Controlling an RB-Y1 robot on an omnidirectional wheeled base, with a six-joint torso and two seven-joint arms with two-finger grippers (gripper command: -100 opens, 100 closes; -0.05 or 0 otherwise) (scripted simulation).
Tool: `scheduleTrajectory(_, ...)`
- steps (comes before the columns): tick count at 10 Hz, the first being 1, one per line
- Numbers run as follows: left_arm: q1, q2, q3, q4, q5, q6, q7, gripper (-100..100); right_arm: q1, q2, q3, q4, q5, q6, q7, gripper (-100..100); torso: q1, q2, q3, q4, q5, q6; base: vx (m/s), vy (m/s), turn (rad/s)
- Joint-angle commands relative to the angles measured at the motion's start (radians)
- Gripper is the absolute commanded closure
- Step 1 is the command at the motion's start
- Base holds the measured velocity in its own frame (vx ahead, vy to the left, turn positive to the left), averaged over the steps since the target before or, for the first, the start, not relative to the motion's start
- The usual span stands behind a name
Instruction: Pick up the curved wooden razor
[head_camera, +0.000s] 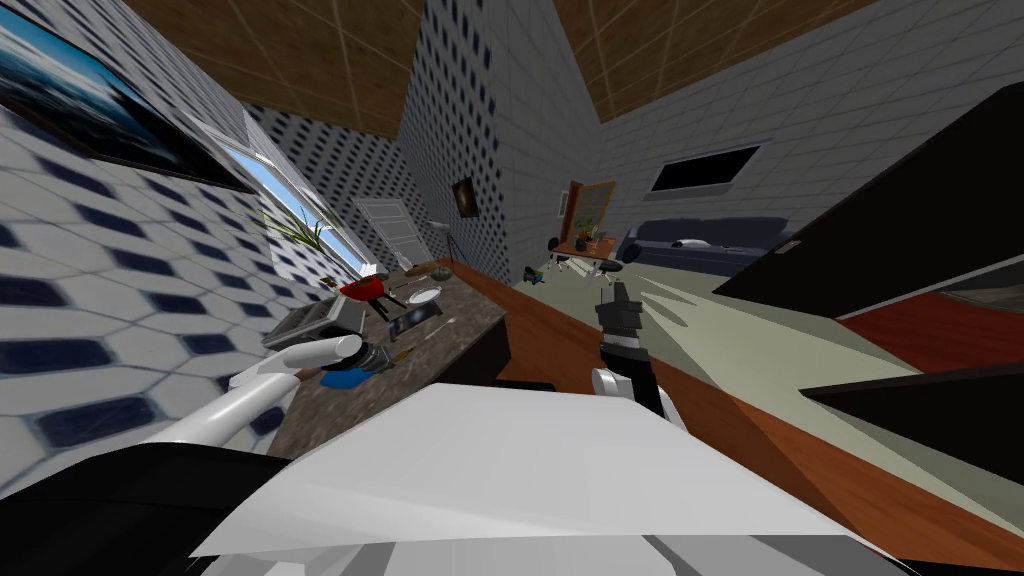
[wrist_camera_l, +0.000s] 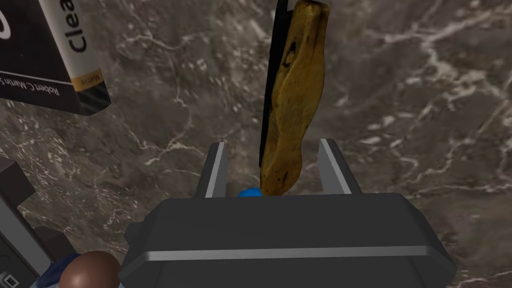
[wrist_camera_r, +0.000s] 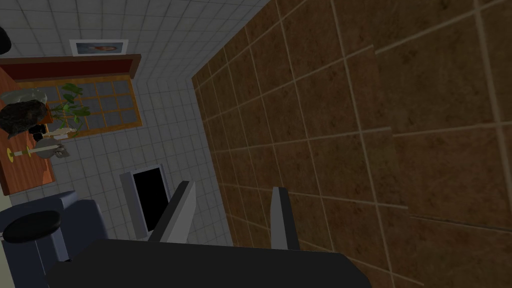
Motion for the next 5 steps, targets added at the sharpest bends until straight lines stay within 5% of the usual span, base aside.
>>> scheduleTrajectory(1, 0.000, 0.000, 0.000, 0.000, 0.000, 0.000, 0.000, 100, 0.000, 0.000, 0.000, 0.000, 0.000, 0.000, 0.000, 0, 0.000, 0.000, 0.000, 0.000, 0.000, 0.000, 0.000, 0.000, 0.000)
scheduleTrajectory(4, 0.000, 0.000, 0.000, -0.001, 0.000, 0.001, -0.001, 100, 0.000, 0.000, 0.000, 0.000, 0.000, 0.000, 0.000, 0, 0.001, -0.001, -0.001, 0.000, 0.000, -0.001, 0.000, 0.000, 0.000)
scheduleTrajectory(5, 0.000, 0.000, 0.000, -0.001, 0.000, 0.001, -0.001, 0, 0.000, 0.000, 0.000, 0.000, 0.000, 0.000, 0.000, 0, 0.001, -0.001, -0.001, 0.000, 0.000, -0.001, 0.000, 0.000, 0.000)
